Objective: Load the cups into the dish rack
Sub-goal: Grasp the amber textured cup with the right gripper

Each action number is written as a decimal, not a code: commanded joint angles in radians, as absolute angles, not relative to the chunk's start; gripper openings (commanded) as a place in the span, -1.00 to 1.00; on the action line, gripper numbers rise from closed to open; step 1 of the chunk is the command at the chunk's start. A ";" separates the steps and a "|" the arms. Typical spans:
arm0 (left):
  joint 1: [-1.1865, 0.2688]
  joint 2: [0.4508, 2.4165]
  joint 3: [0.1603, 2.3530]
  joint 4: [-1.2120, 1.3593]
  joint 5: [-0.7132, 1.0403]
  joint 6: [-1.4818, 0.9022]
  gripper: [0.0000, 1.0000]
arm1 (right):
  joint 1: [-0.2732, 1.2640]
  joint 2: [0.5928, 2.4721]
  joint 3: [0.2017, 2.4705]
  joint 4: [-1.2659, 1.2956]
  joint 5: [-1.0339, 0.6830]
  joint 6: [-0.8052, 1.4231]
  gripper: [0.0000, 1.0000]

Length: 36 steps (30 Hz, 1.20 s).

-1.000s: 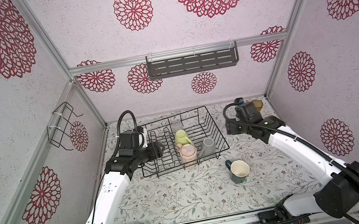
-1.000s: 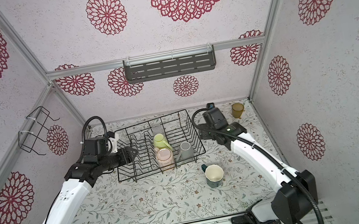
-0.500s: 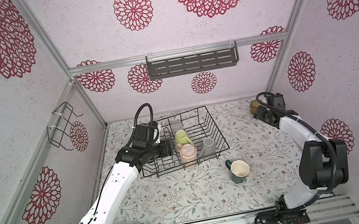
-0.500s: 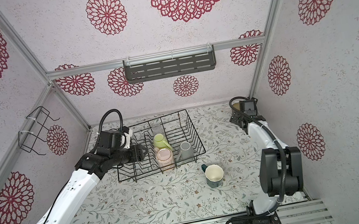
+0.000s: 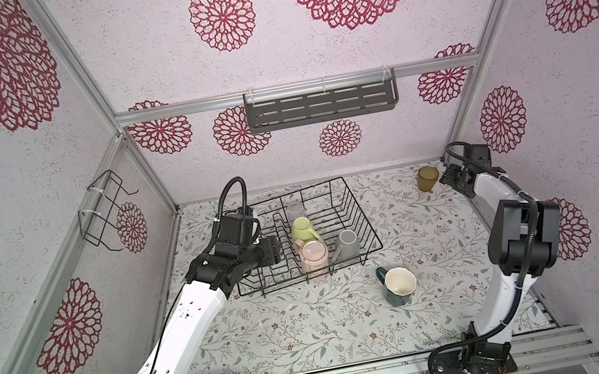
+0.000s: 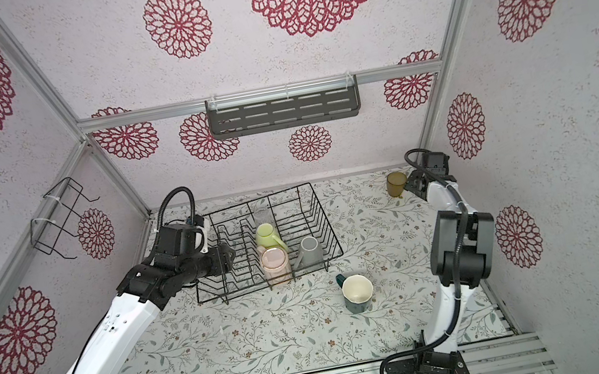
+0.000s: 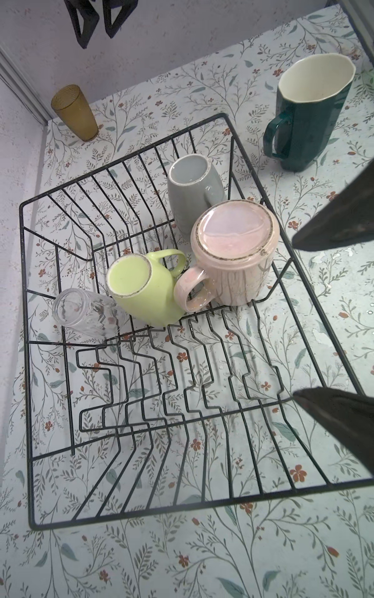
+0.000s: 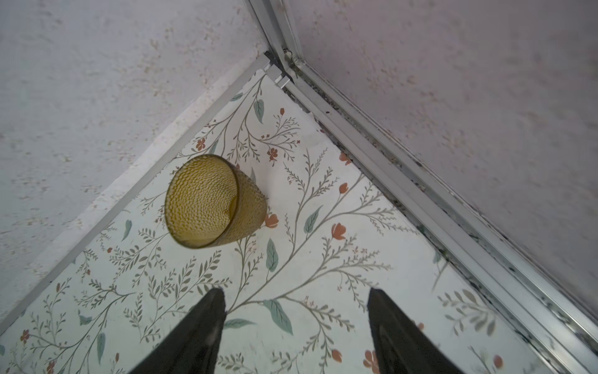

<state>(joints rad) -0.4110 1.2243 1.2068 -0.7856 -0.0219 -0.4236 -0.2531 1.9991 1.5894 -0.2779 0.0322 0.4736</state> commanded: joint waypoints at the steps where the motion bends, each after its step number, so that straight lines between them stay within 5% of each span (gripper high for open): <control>1: -0.404 1.226 1.228 -0.804 -0.063 -0.412 0.41 | -0.248 2.041 1.659 -0.302 -0.065 0.441 0.41; 19: -0.385 1.167 1.157 -0.795 -0.099 -0.398 0.42 | -0.240 2.276 1.987 -0.425 -0.088 0.397 0.31; 26: -0.380 1.143 1.149 -0.821 -0.135 -0.386 0.44 | -0.235 2.361 2.089 -0.474 -0.065 0.372 -0.04; 29: -0.372 1.137 1.143 -0.820 -0.129 -0.387 0.45 | -0.225 2.368 2.113 -0.518 -0.041 0.348 -0.41; 32: -0.371 1.135 1.140 -0.816 -0.115 -0.397 0.45 | -0.205 2.322 2.062 -0.512 -0.014 0.323 -0.75; 36: -0.367 1.158 1.162 -0.817 -0.089 -0.395 0.46 | -0.175 2.202 1.907 -0.450 0.026 0.302 -0.89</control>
<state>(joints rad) -0.3782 1.1507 1.1492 -0.8238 -0.1070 -0.4030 -0.2054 2.3390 1.9690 -0.4767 -0.0212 0.3317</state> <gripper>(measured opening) 0.727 0.092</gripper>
